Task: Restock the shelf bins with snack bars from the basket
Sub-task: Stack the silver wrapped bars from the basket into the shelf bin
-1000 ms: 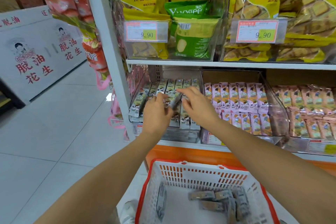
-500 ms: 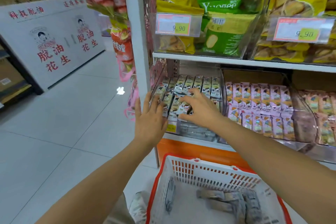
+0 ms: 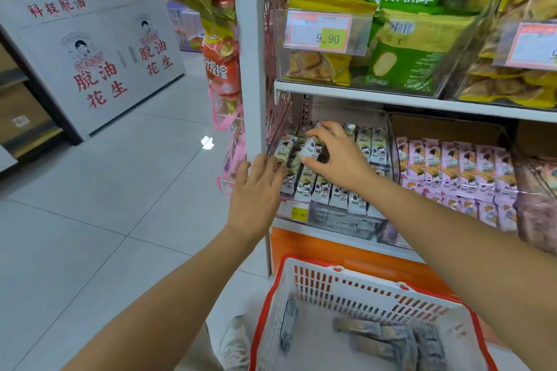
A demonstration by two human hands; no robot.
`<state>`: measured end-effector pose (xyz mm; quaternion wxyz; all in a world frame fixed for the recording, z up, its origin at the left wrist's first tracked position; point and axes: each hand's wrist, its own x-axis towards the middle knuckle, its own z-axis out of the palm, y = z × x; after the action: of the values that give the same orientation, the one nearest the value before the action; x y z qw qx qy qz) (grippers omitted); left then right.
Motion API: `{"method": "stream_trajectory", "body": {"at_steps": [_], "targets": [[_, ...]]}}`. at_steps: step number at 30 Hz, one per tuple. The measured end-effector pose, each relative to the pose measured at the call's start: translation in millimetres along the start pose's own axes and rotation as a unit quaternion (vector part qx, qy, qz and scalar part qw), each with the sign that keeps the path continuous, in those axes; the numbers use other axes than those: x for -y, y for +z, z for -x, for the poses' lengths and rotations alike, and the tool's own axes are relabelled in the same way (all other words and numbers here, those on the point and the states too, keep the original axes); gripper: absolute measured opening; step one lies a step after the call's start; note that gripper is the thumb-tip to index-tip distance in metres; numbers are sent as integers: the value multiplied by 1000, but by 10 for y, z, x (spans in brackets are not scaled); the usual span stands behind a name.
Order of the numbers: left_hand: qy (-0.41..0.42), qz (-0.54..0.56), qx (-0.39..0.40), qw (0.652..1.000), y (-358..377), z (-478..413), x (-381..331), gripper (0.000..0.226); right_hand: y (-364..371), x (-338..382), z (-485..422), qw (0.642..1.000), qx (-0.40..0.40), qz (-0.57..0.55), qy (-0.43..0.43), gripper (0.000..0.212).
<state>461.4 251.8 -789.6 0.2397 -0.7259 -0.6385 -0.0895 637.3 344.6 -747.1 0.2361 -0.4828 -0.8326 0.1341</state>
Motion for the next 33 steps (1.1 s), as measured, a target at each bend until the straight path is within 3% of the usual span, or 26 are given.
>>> {"method": "stream_trajectory", "body": {"at_steps": [6, 13, 22, 28, 33], "targets": [[57, -76, 45, 994, -210, -285, -102, 40, 21, -191, 100, 999, 3, 47, 10, 61], [7, -56, 91, 994, -209, -561, -188, 21, -67, -240, -9, 1000, 17, 20, 1, 59], [-18, -71, 67, 995, -268, -936, -187, 47, -55, -297, -6, 999, 15, 41, -9, 62], [-24, -74, 89, 993, -102, -1125, -207, 27, -55, -352, -26, 999, 18, 38, -23, 64], [-5, -117, 127, 985, 50, -1133, -218, 35, -77, -369, -59, 999, 22, 37, -28, 63]]}}
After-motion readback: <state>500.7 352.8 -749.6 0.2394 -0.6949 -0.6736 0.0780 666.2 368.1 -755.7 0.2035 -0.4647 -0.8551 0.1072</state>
